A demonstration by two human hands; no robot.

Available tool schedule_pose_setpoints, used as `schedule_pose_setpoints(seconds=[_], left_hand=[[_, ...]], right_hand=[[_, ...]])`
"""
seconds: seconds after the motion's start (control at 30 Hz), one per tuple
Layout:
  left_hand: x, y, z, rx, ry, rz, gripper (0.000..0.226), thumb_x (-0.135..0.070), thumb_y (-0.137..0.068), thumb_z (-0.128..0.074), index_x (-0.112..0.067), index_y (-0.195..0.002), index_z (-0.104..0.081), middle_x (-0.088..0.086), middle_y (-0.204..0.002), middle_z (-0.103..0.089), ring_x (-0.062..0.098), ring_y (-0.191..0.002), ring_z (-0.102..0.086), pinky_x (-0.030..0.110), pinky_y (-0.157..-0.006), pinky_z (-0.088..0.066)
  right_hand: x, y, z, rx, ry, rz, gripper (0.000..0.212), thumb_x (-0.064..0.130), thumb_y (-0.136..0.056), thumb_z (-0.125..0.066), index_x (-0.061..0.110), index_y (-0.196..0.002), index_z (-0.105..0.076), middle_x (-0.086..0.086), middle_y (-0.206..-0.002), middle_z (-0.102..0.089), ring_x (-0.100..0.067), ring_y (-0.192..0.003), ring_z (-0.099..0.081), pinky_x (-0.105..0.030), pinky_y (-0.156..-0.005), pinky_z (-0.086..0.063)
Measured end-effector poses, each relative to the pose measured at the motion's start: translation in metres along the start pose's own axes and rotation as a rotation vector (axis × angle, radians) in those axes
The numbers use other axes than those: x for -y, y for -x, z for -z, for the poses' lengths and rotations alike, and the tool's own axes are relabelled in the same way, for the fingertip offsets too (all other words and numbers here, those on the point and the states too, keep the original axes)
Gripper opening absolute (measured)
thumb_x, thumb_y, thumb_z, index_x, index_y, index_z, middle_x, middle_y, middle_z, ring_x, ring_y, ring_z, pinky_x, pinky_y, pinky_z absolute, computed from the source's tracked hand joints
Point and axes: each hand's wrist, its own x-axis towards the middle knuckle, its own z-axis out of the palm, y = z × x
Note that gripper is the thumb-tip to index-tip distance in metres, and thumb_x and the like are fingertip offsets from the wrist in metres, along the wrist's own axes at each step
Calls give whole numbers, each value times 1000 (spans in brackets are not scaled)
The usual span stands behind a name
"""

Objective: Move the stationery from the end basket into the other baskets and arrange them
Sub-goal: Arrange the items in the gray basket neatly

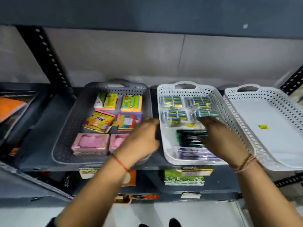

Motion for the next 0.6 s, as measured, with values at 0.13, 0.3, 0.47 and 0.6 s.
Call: schedule_pose_setpoints(seconds=[0.13,0.3,0.47,0.6], left_hand=[[103,28,58,169,-138,39,80,-12,-73,-74,-10,-140,-32,10,-148,-34,22,-134,-31,19,-104,-23],[156,35,60,368,-320,81,78,-20,-66,-78,-16,-134,-40,7,-136,-47,20,-121,-44,19,-91,-33],[165,32,43,316,-463,40,68,-22,-65,-78,-14,-123,-43,9,-126,-55,27,-113,-52,29,-89,-44],[172,31,42,306,-481,74,68,-20,-67,-78,-14,-124,-43,8,-127,-56,27,-113,-53,33,-91,-48]], right_hand=[[95,-22,-19,127,-209,342,74,25,-77,-75,7,-140,-39,-13,-144,-45,-24,-133,-42,-16,-103,-23],[146,-51,-61,365,147,385,86,36,-73,-75,11,-142,-32,-11,-145,-46,-25,-130,-47,-32,-107,-41],[147,-61,-77,498,275,257,80,27,-76,-73,9,-141,-30,-11,-143,-47,-27,-128,-49,-36,-104,-46],[141,-59,-79,455,293,243,55,31,-81,-67,16,-129,-45,-8,-130,-58,-26,-116,-58,-36,-94,-50]])
